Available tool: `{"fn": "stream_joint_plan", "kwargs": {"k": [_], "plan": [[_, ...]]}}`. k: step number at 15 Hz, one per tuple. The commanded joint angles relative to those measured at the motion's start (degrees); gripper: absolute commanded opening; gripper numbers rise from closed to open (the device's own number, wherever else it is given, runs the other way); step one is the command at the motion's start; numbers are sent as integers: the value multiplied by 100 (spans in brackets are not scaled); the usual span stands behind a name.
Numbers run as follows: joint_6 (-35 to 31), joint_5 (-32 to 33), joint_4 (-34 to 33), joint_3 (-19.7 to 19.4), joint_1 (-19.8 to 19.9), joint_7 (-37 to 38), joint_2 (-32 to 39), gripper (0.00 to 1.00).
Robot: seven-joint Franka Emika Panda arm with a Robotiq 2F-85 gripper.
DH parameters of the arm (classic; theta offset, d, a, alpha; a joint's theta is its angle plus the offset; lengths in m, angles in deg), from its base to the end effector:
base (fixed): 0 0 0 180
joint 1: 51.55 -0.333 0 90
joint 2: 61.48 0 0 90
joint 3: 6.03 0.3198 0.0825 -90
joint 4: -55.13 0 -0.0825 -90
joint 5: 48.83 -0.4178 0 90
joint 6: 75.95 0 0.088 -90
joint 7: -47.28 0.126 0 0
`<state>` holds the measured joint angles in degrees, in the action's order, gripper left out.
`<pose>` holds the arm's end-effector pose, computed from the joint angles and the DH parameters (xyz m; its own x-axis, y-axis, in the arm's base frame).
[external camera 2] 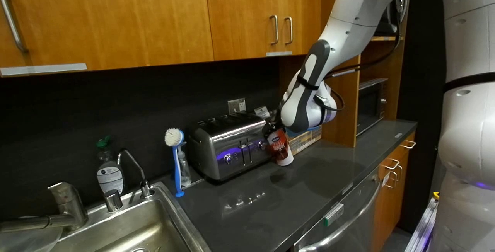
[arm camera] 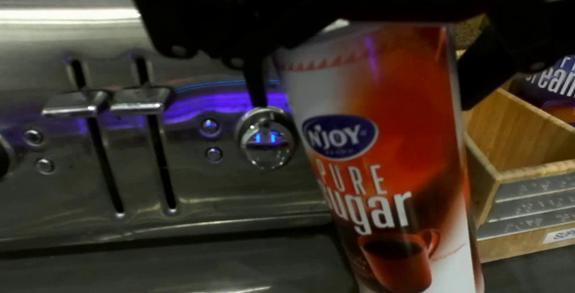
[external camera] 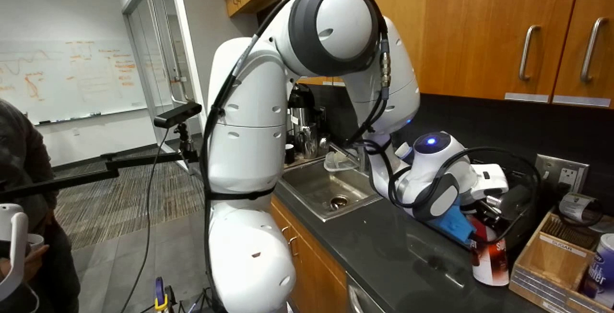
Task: Put the white container in the box
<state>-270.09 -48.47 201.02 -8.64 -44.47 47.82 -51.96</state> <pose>0.5231 -0.0889 0.2460 0.7692 -0.1294 0.6258 -0.1693 -0.9856 0.0042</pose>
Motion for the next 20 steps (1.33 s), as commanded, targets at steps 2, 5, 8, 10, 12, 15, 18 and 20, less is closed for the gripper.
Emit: {"fn": "stream_joint_plan", "kwargs": {"k": [2, 5, 8, 10, 12, 15, 18, 20], "plan": [[764, 448, -797, 203, 403, -122, 614, 100], [1219, 424, -934, 600, 740, -270, 541, 74], [1677, -260, -991, 1603, 1467, -674, 419, 62], [2003, -1159, -1036, 2328, 2020, -1167, 302, 61], [2282, -1992, -946, 2742, 2445, -1721, -24, 61], [2402, -2875, -651, 3010, 2715, -2267, -601, 61], [2325, -3843, -388, 3258, 2733, -2759, -1187, 61], [2338, -4323, -210, 3260, 2610, -3002, -1646, 61]]}}
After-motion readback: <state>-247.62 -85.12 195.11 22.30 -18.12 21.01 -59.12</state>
